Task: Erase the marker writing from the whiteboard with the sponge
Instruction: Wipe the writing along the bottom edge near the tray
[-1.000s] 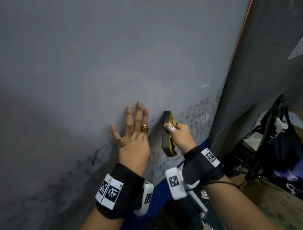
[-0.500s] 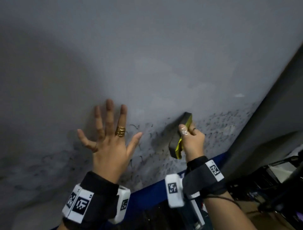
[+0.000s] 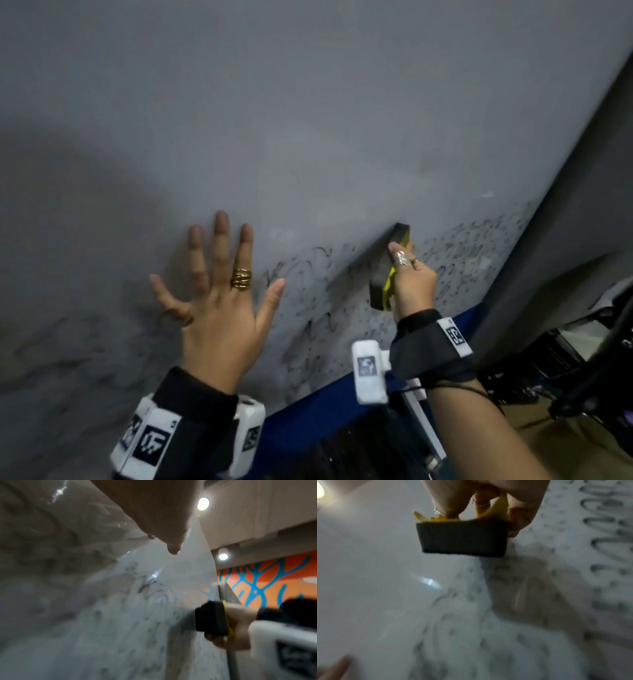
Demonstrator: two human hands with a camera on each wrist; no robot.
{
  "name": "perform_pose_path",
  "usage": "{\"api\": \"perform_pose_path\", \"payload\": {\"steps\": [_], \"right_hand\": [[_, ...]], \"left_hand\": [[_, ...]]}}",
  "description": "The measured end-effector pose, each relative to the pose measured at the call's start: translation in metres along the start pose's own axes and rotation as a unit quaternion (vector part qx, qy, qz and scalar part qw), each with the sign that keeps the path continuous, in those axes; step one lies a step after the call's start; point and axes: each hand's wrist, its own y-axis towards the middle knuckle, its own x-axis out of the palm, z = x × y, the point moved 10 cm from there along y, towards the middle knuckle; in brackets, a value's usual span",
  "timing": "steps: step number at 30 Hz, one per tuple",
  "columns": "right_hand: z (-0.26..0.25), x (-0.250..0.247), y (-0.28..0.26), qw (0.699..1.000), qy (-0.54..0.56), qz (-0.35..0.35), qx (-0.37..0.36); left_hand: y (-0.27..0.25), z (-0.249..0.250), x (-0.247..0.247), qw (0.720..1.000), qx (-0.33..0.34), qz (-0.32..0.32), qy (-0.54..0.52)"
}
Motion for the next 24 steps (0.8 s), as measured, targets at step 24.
{"api": "perform_pose_path", "payload": {"steps": [24], "right_hand": [[0.016, 0.042, -0.057, 0.989, -0.146, 0.006, -0.032]], "left_hand": [[-0.023, -0.061, 0.0, 0.993, 0.098, -0.013, 0.069]]}}
